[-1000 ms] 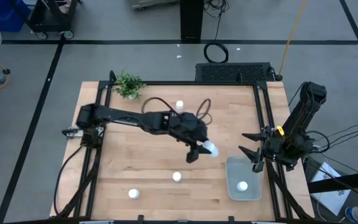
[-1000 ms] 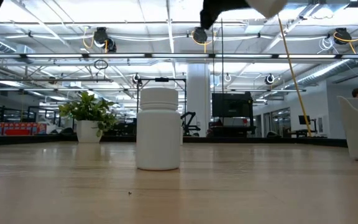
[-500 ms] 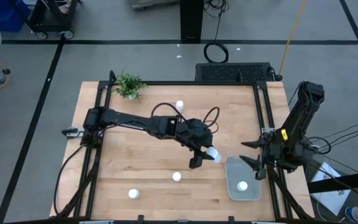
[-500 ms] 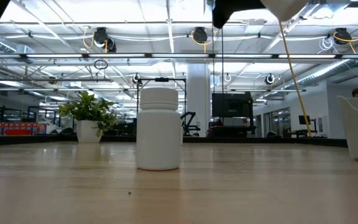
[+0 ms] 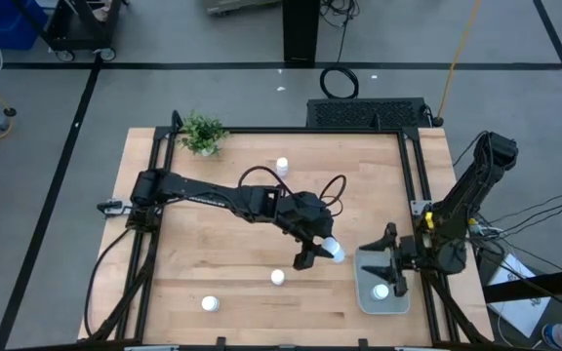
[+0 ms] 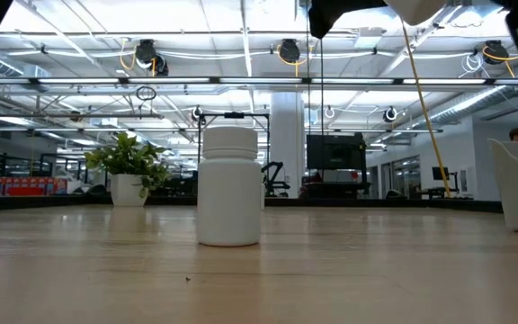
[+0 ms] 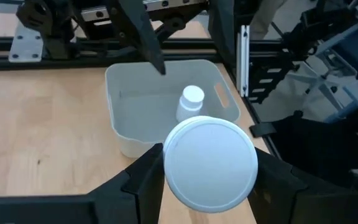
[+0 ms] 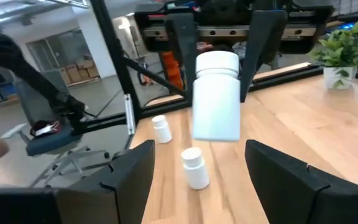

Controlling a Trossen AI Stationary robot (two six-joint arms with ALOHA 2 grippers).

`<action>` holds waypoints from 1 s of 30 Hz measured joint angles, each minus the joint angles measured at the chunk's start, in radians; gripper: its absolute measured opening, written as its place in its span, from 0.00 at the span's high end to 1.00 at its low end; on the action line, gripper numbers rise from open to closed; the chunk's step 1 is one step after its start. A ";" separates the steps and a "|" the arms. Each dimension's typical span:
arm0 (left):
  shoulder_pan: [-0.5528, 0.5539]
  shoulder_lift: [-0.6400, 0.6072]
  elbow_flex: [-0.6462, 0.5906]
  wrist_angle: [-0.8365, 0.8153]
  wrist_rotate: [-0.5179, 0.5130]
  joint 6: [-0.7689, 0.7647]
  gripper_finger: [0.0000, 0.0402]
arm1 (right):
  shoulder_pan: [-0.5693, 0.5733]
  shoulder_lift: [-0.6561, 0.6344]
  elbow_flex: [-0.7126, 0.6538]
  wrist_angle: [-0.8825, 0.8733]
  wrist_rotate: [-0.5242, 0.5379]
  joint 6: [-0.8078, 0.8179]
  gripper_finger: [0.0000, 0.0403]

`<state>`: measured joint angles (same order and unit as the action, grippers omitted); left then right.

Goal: Pick and place pill bottles into a basket
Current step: Put the white pill bottle into the gray bin

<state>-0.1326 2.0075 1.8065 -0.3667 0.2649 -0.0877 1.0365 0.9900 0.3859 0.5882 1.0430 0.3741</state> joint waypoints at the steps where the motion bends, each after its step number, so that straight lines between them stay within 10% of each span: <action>1: -0.001 0.000 0.000 -0.003 0.000 0.005 0.51 | -0.006 0.000 0.000 -0.003 0.001 0.000 0.40; 17: -0.033 0.000 0.000 0.022 -0.018 0.076 0.53 | 0.026 -0.030 -0.001 0.011 -0.001 -0.046 0.40; 30: 0.059 0.044 -0.001 0.141 -0.054 0.041 0.54 | 0.243 -0.098 -0.001 0.668 0.083 -0.973 0.40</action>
<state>-0.0735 2.0517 1.8060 -0.2256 0.2113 -0.0470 1.2794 0.8917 0.3851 1.2565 1.1261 -0.5989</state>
